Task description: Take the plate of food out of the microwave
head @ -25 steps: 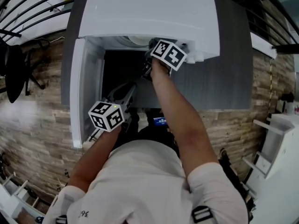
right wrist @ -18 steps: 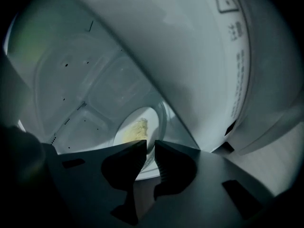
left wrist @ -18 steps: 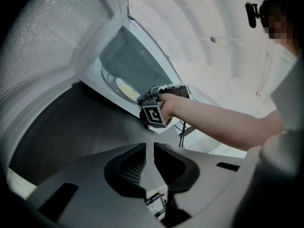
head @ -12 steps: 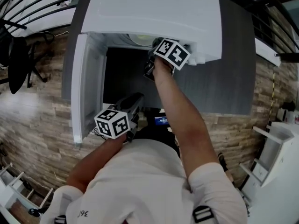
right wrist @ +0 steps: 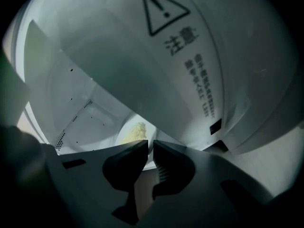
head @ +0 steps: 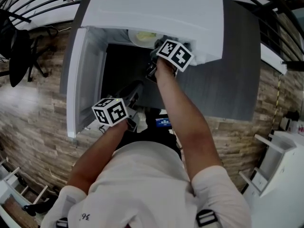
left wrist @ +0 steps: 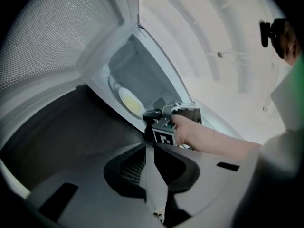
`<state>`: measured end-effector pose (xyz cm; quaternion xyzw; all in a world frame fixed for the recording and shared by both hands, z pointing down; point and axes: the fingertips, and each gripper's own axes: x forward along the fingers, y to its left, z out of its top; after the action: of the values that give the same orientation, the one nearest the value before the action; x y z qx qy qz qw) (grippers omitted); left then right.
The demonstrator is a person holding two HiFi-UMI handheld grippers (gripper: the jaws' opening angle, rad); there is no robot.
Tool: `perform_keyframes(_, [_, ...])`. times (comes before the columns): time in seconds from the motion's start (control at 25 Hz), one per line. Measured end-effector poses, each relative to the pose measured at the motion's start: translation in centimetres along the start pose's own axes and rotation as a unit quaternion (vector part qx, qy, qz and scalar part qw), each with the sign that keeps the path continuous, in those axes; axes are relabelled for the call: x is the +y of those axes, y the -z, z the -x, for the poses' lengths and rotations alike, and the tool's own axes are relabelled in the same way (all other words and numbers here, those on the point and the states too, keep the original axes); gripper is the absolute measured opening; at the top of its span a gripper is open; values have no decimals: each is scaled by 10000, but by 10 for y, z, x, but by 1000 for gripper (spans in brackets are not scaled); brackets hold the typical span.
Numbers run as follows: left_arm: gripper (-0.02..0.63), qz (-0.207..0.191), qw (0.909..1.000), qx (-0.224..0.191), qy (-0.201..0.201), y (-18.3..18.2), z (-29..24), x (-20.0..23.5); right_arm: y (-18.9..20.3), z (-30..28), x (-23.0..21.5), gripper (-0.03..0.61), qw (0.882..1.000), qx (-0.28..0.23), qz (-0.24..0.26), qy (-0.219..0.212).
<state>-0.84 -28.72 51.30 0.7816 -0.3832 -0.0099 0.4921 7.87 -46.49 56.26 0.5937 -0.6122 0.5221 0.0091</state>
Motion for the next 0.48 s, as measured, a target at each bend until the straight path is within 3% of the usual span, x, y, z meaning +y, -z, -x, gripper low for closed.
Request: perform_keyframes(0.48, [61,826,9933,-731,-347,-56,-51,43,1,13,-2,34,9997,131,20,-220])
